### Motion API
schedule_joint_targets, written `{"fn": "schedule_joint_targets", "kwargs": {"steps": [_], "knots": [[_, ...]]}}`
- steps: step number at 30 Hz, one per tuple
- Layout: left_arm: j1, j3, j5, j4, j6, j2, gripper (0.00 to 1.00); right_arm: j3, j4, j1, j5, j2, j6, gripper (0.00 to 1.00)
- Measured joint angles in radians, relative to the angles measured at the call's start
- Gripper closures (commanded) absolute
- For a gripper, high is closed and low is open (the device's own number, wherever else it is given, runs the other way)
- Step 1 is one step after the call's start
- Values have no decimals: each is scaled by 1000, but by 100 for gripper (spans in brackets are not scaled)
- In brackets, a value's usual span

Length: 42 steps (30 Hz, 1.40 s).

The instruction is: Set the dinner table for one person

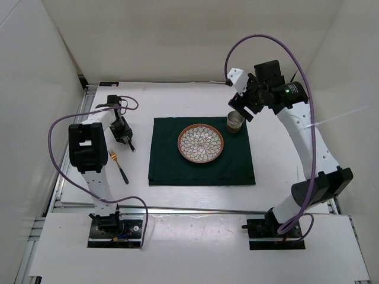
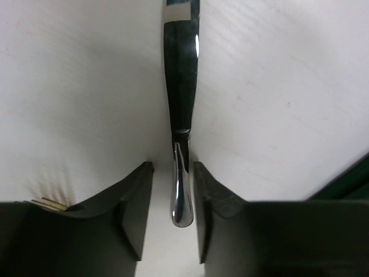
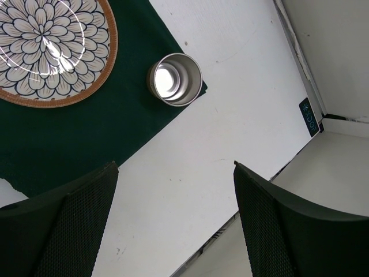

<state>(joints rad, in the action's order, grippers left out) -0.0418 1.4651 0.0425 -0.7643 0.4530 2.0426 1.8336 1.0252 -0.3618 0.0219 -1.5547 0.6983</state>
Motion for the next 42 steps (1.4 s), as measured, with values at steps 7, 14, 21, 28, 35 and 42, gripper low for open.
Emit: {"fn": "schedule_joint_targets", "kwargs": {"steps": [7, 14, 21, 28, 35, 42], "knots": [[0, -17, 2, 2, -1, -8, 68, 12, 3, 0, 0, 10, -9, 15], [1, 50, -1, -42, -12, 38, 71, 12, 5, 0, -1, 40, -13, 15], [0, 56, -19, -43, -27, 43, 78, 30, 13, 0, -19, 55, -14, 15], [-3, 55, -41, -40, -39, 43, 89, 104, 23, -3, -26, 55, -11, 15], [-10, 51, -72, -34, -66, 37, 90, 126, 23, -12, -44, 55, -10, 17], [-6, 9, -130, -51, -117, -12, 90, 126, 20, -13, -64, 55, -9, 17]]}}
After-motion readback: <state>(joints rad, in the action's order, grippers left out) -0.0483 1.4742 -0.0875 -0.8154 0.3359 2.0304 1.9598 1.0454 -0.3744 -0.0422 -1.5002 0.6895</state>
